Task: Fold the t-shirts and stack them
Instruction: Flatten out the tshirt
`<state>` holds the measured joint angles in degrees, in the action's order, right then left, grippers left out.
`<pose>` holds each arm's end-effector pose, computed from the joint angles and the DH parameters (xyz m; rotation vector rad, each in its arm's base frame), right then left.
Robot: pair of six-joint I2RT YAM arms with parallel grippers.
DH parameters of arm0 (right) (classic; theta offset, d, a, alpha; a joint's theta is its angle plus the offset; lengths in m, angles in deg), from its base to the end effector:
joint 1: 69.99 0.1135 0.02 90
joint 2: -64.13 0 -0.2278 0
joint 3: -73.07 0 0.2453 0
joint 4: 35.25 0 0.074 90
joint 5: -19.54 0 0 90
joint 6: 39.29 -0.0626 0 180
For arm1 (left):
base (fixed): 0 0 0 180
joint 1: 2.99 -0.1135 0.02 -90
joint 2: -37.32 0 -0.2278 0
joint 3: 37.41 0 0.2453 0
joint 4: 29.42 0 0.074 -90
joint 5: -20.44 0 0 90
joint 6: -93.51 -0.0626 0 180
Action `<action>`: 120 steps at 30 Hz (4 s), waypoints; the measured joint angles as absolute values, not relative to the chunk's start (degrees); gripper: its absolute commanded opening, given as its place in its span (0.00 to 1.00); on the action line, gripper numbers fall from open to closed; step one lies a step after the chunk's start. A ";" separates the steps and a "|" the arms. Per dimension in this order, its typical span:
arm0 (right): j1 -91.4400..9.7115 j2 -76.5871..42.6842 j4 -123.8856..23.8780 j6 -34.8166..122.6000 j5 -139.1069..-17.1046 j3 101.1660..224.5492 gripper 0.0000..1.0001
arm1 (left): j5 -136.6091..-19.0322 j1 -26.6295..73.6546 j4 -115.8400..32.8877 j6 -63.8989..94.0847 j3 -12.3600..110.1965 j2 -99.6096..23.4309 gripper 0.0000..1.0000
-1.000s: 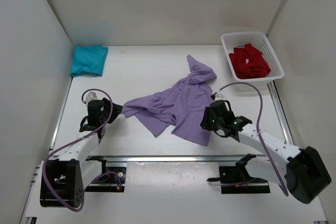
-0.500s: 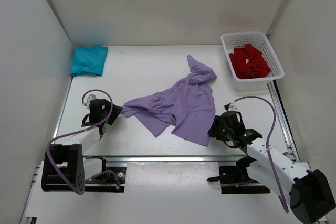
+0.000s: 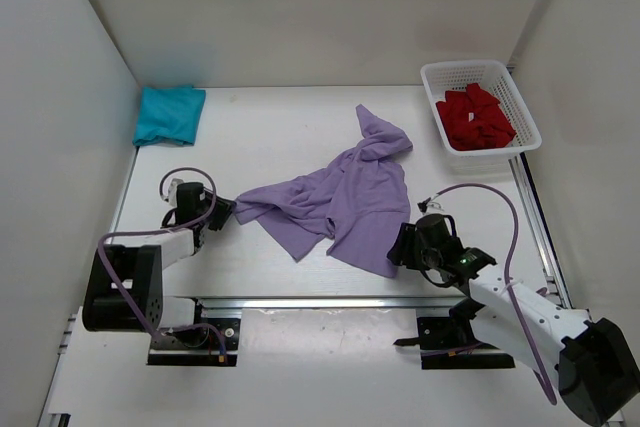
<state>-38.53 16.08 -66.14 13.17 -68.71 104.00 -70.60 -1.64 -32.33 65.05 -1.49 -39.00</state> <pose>0.1661 0.0994 0.1092 0.1457 2.4696 0.5066 0.2522 -0.0071 0.0822 -1.1938 2.0785 -0.5582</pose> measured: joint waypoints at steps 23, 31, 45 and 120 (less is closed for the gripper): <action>-33.37 16.51 -79.04 12.69 -66.00 111.10 0.49 | -68.83 1.42 -36.53 60.46 3.12 -30.71 0.00; -30.62 9.56 -83.47 11.24 -64.95 111.93 0.49 | -68.19 7.06 -39.35 56.72 3.01 -22.17 0.00; -33.00 4.38 -75.49 10.02 -66.37 112.70 0.00 | -68.22 9.64 -44.81 51.96 2.07 -17.90 0.00; -61.50 -15.57 -62.75 42.24 -75.61 174.57 0.00 | -73.96 -11.72 -40.18 48.79 51.29 -40.05 0.00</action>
<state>-61.50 -15.57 -62.75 42.24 -75.61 174.57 -73.96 -11.72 -40.18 48.79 51.29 -40.05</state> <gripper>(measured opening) 0.006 0.128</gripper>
